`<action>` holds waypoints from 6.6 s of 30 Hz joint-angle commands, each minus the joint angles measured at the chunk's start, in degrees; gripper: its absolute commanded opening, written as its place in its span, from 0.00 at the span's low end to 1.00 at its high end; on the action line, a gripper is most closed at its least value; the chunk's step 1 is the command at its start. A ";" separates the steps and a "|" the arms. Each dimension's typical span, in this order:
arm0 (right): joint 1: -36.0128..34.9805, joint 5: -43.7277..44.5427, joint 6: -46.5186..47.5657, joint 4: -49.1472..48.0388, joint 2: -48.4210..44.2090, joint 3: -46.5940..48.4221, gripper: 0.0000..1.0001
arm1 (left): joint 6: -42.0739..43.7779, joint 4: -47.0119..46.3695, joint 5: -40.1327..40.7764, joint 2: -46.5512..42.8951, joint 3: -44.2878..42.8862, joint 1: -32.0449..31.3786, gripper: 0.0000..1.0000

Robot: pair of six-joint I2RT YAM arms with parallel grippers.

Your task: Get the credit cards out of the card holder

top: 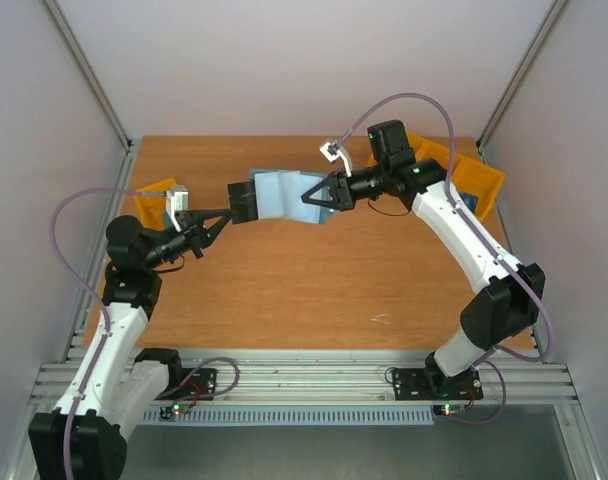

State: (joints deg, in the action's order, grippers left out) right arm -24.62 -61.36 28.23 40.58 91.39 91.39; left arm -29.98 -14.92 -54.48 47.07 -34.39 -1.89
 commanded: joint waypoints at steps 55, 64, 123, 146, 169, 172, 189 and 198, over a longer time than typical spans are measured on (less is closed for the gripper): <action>-17.64 38.52 30.80 6.17 -7.08 8.29 0.62 | 89.39 34.08 15.37 -6.73 -12.81 -7.49 0.00; -11.00 24.34 3.73 10.13 -1.76 20.74 0.66 | 119.39 8.86 21.52 -9.46 -2.40 -8.56 0.00; 18.92 46.00 35.22 35.49 31.13 51.72 0.01 | 77.49 32.38 31.82 -12.42 1.11 -10.85 0.99; 23.76 49.15 50.24 9.49 49.86 51.49 0.01 | 62.11 32.62 34.89 -3.93 3.33 -9.99 0.99; 26.64 55.16 56.60 13.01 52.78 48.53 0.01 | 64.05 31.80 35.31 -0.86 3.03 -9.10 0.99; 26.64 57.29 57.80 13.80 52.50 47.40 0.01 | 63.99 31.72 35.32 -0.82 2.98 -9.10 0.99; 25.44 55.25 59.53 4.10 55.79 44.93 0.01 | 63.60 31.48 34.69 -0.34 2.62 -9.01 0.99; 25.08 55.87 61.71 3.62 56.02 44.12 0.04 | 63.93 31.43 34.79 -0.33 2.61 -9.01 0.99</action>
State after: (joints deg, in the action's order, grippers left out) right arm 0.82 -6.96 88.18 44.29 146.10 136.42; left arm 33.63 18.31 -19.03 46.52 -31.38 -11.20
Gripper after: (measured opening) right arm 0.032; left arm 0.995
